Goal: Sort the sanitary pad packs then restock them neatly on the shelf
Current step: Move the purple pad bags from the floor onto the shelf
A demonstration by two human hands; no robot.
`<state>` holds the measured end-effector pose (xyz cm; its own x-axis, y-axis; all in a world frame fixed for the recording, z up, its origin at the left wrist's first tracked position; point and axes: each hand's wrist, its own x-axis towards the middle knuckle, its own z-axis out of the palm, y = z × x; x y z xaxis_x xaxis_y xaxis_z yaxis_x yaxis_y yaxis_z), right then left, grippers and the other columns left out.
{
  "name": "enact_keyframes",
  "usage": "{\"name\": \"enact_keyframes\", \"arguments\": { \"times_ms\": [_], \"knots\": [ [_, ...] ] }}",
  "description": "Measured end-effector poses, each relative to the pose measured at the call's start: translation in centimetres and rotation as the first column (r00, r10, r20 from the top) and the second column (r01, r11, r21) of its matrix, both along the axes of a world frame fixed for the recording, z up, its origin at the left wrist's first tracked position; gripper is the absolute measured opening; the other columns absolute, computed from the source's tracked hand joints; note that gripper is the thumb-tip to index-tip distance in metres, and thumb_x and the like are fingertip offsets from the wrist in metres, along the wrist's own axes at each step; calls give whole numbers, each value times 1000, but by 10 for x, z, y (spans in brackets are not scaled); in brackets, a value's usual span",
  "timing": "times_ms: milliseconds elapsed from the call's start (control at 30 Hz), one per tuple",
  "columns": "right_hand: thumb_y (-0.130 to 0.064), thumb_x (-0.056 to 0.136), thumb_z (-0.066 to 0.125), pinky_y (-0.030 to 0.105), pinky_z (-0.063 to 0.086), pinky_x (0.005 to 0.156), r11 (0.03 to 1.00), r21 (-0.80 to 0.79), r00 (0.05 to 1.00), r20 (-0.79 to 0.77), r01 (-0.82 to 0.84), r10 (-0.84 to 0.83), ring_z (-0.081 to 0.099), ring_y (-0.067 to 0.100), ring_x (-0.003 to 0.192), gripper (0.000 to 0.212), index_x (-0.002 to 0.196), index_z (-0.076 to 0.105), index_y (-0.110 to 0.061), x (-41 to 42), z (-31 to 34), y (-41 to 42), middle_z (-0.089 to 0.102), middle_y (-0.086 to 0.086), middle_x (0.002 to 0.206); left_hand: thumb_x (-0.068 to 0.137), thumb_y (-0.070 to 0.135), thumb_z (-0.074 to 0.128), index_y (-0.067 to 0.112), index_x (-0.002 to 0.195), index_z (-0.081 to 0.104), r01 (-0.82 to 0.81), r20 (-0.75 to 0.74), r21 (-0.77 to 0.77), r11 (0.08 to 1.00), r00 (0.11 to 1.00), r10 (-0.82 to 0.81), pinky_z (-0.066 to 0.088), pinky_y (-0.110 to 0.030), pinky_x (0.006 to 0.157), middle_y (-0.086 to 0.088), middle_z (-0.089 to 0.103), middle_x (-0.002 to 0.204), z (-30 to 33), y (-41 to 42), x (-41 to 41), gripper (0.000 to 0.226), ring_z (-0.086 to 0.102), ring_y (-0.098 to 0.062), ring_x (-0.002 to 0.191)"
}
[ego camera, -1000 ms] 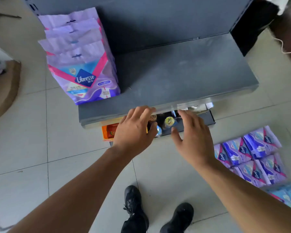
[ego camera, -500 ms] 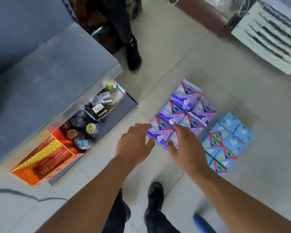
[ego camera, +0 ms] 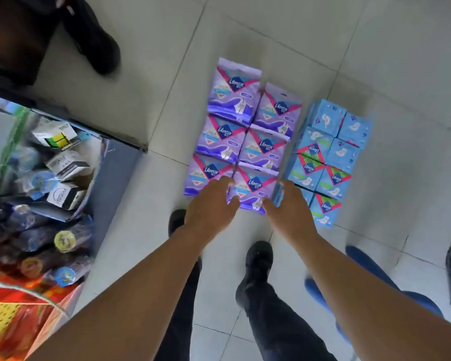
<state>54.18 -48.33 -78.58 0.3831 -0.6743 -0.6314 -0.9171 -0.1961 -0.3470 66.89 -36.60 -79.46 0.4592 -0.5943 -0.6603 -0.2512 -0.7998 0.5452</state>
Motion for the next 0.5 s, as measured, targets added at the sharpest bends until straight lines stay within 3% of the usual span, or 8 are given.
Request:
{"name": "enact_keyframes", "arguments": {
  "times_ms": [200, 300, 433, 500],
  "knots": [
    [-29, 94, 57, 30, 37, 93, 968, 177, 983, -80, 178, -166, 50, 29, 124, 48, 136, 41, -14, -16, -112, -30, 53, 8, 134, 96, 25, 52, 17, 130, 53, -50, -160, 117, 992, 985, 69, 40, -26, 93, -1, 60, 129, -109, -34, -22, 35, 57, -20, 115],
    [-30, 95, 55, 31, 37, 96, 945, 233, 969, -143, 231, -202, 49, 31, 125, 51, 140, 37, -13, -26, -183, -48, 52, 10, 137, 97, 24, 50, 17, 138, 48, -30, -196, 148, 988, 979, 59, 40, -30, 102, -5, 57, 137, -177, -49, -34, 42, 56, -21, 120],
    [-26, 97, 51, 25, 35, 85, 916, 267, 950, -166, 301, -264, 49, 29, 124, 64, 152, 19, -15, -34, -262, -67, 50, 11, 139, 101, 23, 44, 16, 154, 23, -79, -210, 175, 981, 971, 116, 27, -31, 112, -4, 30, 158, -252, -75, -54, 57, 37, -22, 139],
    [-21, 97, 51, 24, 34, 83, 906, 279, 945, -169, 318, -280, 52, 26, 120, 64, 151, 18, -12, -36, -291, -70, 52, 8, 124, 102, 23, 43, 13, 156, 7, -76, -209, 189, 979, 971, 116, 24, -31, 113, -7, 18, 162, -280, -84, -64, 66, 30, -25, 143]
  ]
}}
